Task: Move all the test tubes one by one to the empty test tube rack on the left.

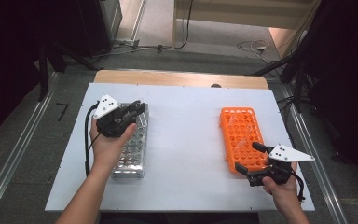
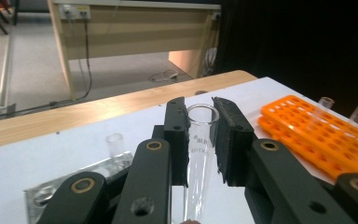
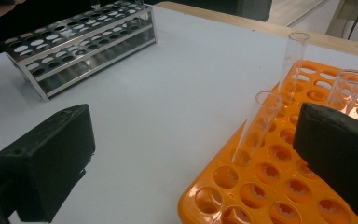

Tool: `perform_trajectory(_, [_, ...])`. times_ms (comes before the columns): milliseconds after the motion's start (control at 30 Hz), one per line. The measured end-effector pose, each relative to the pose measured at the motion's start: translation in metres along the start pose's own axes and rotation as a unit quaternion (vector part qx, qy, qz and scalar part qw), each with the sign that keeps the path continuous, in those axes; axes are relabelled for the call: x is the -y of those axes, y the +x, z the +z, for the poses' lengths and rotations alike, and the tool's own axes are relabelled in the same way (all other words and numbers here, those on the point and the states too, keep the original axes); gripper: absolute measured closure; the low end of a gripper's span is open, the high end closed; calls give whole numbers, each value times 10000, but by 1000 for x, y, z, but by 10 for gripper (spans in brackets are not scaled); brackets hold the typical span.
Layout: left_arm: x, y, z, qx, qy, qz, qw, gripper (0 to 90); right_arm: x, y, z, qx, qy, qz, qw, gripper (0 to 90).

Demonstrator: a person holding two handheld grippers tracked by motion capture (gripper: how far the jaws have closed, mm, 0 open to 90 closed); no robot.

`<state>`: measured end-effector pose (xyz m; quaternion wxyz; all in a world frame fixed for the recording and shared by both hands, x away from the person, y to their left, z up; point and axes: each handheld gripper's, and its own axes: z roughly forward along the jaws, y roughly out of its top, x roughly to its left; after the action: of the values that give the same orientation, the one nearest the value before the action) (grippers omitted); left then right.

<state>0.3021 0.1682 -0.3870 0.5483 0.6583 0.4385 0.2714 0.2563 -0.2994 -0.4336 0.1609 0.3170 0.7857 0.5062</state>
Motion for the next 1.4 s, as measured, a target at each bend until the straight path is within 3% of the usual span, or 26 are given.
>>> perform_trajectory(133, [-1,7,6,-128,-19,43,9999,759,0,-1,0,15,20,17,10000,0])
perform_trajectory(367, [-2,18,20,-277,-77,-51,9996,759,0,0,0,19,24,1,10000,0])
perform_trajectory(567, [2,21,33,-484,-183,114,9986,759,0,0,-1,8,20,3,10000,0])
perform_trajectory(967, [12,27,55,-707,61,59,9975,760,1,-2,-3,14,2,27,10000,0])
perform_trajectory(1400, [21,26,62,-787,267,142,9964,758,1,-4,-5,25,-31,37,10000,0])
